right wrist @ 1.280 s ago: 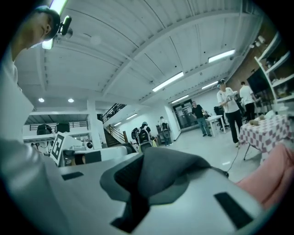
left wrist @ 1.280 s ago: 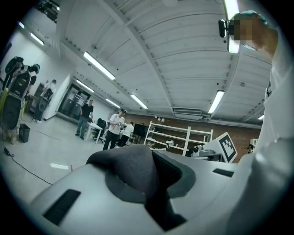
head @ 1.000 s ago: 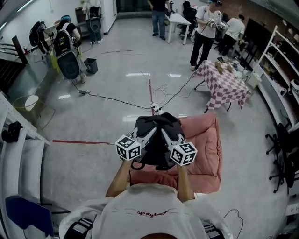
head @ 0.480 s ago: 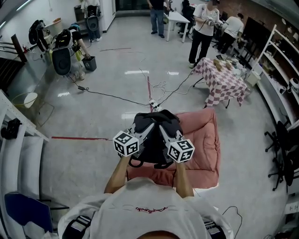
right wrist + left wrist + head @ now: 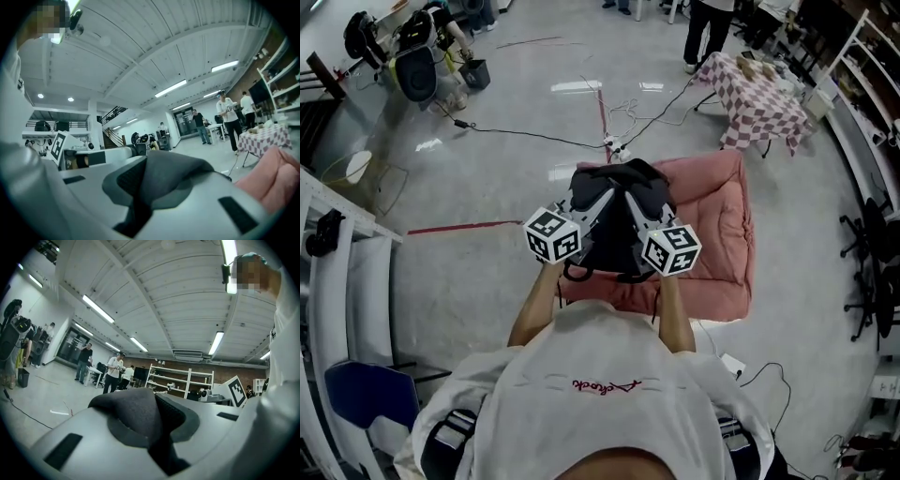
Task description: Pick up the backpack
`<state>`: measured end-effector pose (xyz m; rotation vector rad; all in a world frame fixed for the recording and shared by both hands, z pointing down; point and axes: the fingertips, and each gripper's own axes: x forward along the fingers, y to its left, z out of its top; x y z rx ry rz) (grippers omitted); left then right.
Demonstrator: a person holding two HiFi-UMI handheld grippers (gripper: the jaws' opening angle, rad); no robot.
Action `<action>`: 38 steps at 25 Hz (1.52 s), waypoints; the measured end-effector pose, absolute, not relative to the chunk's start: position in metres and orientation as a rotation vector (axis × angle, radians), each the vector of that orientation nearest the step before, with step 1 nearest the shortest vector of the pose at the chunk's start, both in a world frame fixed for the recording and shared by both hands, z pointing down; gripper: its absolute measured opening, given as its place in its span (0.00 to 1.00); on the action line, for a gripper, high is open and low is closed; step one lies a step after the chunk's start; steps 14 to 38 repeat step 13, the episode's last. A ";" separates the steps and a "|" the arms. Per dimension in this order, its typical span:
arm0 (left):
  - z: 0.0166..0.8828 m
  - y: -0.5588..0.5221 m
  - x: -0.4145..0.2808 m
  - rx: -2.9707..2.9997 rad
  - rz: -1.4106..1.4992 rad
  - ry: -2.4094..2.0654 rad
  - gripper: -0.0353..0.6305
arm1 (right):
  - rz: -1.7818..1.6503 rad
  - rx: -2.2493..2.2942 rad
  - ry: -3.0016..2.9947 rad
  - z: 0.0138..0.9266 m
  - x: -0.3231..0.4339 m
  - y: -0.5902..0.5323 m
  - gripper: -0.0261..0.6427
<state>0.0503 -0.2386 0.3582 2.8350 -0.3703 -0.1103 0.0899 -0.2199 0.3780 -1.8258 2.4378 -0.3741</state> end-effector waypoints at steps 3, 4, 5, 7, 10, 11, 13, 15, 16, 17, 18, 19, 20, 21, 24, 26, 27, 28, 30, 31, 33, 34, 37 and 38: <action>0.356 -0.236 0.051 2.840 -0.110 -0.367 0.13 | -0.373 -1.824 2.430 0.376 0.091 -0.216 0.11; 0.355 -0.235 0.052 2.842 -0.111 -0.367 0.13 | -0.371 -1.825 2.427 0.376 0.092 -0.216 0.11; 0.355 -0.233 0.052 2.842 -0.109 -0.368 0.13 | -0.372 -1.825 2.427 0.375 0.091 -0.214 0.11; 0.354 -0.230 0.051 2.841 -0.107 -0.371 0.13 | -0.376 -1.824 2.431 0.375 0.091 -0.212 0.11; 0.351 -0.231 0.048 2.845 -0.111 -0.379 0.13 | -0.367 -1.818 2.440 0.371 0.088 -0.212 0.11; 0.350 -0.231 0.047 2.845 -0.113 -0.380 0.13 | -0.363 -1.819 2.441 0.370 0.087 -0.213 0.11; 0.348 -0.232 0.046 2.847 -0.117 -0.381 0.13 | -0.357 -1.822 2.440 0.369 0.086 -0.214 0.11; 0.348 -0.232 0.046 2.847 -0.117 -0.381 0.13 | -0.357 -1.822 2.440 0.369 0.086 -0.214 0.11; 0.348 -0.232 0.046 2.847 -0.117 -0.381 0.13 | -0.357 -1.822 2.440 0.369 0.086 -0.214 0.11; 0.348 -0.232 0.046 2.847 -0.117 -0.381 0.13 | -0.357 -1.822 2.440 0.369 0.086 -0.214 0.11; 0.348 -0.232 0.046 2.847 -0.117 -0.381 0.13 | -0.357 -1.822 2.440 0.369 0.086 -0.214 0.11; 0.348 -0.232 0.046 2.847 -0.117 -0.381 0.13 | -0.357 -1.822 2.440 0.369 0.086 -0.214 0.11; 0.348 -0.232 0.046 2.847 -0.117 -0.381 0.13 | -0.357 -1.822 2.440 0.369 0.086 -0.214 0.11; 0.348 -0.232 0.046 2.847 -0.117 -0.381 0.13 | -0.357 -1.822 2.440 0.369 0.086 -0.214 0.11; 0.348 -0.232 0.046 2.847 -0.117 -0.381 0.13 | -0.357 -1.822 2.440 0.369 0.086 -0.214 0.11; 0.348 -0.232 0.046 2.847 -0.117 -0.381 0.13 | -0.357 -1.822 2.440 0.369 0.086 -0.214 0.11; 0.348 -0.232 0.046 2.847 -0.117 -0.381 0.13 | -0.357 -1.822 2.440 0.369 0.086 -0.214 0.11; 0.348 -0.232 0.046 2.847 -0.117 -0.381 0.13 | -0.357 -1.822 2.440 0.369 0.086 -0.214 0.11; 0.348 -0.232 0.046 2.847 -0.117 -0.381 0.13 | -0.357 -1.822 2.440 0.369 0.086 -0.214 0.11; 0.348 -0.232 0.046 2.847 -0.117 -0.381 0.13 | -0.357 -1.822 2.440 0.369 0.086 -0.214 0.11; 0.348 -0.232 0.046 2.847 -0.117 -0.381 0.13 | -0.357 -1.822 2.440 0.369 0.086 -0.214 0.11; 0.348 -0.232 0.046 2.847 -0.117 -0.381 0.13 | -0.357 -1.822 2.440 0.369 0.086 -0.214 0.11; 0.348 -0.232 0.046 2.847 -0.117 -0.381 0.13 | -0.357 -1.822 2.440 0.369 0.086 -0.214 0.11; 0.348 -0.232 0.046 2.847 -0.117 -0.381 0.13 | -0.357 -1.822 2.440 0.369 0.086 -0.214 0.11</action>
